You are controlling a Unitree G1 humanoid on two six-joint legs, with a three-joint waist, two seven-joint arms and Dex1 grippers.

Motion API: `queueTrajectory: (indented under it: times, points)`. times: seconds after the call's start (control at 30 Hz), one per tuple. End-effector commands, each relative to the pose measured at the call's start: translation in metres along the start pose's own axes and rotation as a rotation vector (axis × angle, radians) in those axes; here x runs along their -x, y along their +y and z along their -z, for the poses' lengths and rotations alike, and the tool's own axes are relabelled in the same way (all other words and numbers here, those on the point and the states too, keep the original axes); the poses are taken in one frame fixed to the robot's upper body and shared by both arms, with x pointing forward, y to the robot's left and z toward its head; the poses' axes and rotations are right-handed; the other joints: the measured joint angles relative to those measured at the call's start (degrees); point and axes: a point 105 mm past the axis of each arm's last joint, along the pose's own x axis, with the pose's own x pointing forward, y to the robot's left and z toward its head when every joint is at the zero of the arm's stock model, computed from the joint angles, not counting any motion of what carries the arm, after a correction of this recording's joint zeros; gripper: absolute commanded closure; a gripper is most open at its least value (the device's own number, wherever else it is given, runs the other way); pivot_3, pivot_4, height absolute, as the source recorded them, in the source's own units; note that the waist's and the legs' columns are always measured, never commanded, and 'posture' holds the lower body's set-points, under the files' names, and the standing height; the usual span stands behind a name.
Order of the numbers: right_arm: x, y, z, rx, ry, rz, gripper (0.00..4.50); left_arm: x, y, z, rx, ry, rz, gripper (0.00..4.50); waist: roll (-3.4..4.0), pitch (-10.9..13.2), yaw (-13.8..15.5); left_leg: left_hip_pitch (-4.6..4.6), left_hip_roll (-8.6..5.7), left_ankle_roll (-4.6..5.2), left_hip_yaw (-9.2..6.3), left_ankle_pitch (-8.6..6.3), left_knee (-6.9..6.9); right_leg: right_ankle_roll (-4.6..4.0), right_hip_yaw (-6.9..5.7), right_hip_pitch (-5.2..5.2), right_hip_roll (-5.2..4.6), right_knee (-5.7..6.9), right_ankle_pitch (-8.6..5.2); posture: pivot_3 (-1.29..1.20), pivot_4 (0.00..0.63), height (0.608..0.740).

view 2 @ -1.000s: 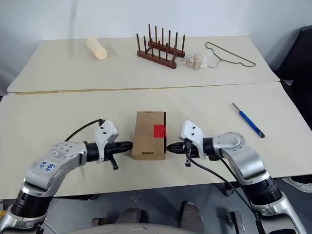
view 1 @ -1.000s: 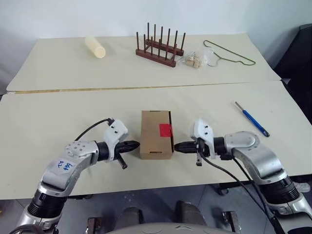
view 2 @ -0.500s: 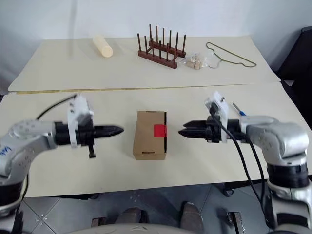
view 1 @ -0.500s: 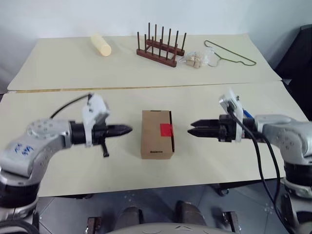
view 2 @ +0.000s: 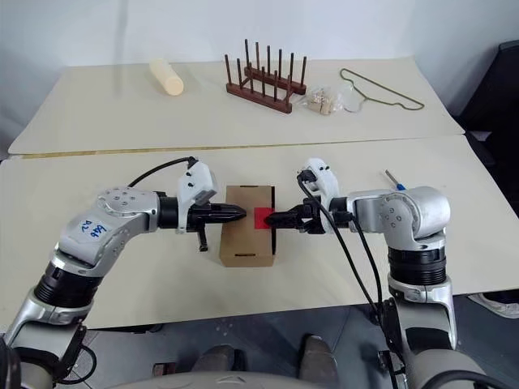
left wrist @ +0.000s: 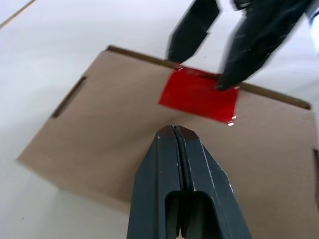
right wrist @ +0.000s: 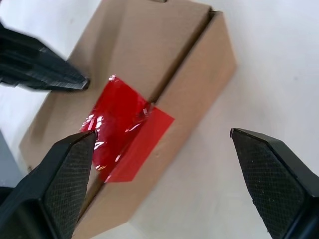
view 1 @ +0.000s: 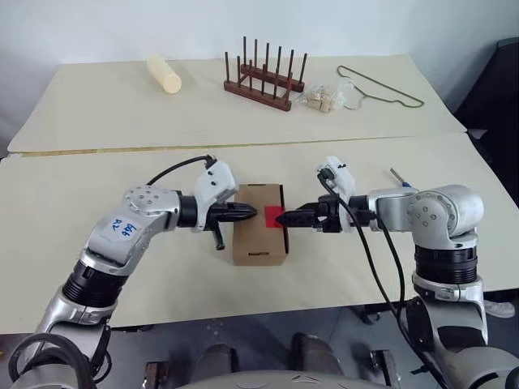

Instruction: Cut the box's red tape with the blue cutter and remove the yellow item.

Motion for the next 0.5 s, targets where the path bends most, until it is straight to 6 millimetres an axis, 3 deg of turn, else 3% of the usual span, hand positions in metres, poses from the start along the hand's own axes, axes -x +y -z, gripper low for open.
queueTrajectory:
  times: [0.03, 0.23, 0.5]
  points:
    - [0.003, 0.0, -0.003, 0.013, -0.025, 0.003, 0.04, -0.001, -0.005, 0.009, -0.013, 0.037, 0.01, 4.5, 0.0, 0.0, -0.02, 0.01, 0.0, 0.0, 0.0, 0.0, 0.0, 0.0, 0.0, 0.0, 0.0, 0.01, 0.0, 0.0, 0.15, 0.74]
    - [0.009, -0.017, 0.004, -0.021, -0.026, 0.04, 0.04, -0.001, -0.01, 0.021, 0.01, 0.064, 0.021, 4.5, 0.0, 0.0, 0.05, 0.08, 0.0, 0.0, 0.0, 0.0, 0.0, 0.0, 0.01, 0.08, 0.0, 0.01, 0.0, 0.0, 0.15, 0.74]
    - [0.013, -0.029, 0.012, -0.054, -0.015, 0.068, 0.04, -0.004, -0.015, 0.022, 0.022, 0.064, 0.026, 4.5, 0.01, -0.01, 0.14, 0.18, 0.01, 0.0, 0.0, 0.0, 0.04, 0.0, 0.02, 0.18, -0.01, 0.01, 0.0, 0.0, 0.15, 0.74]
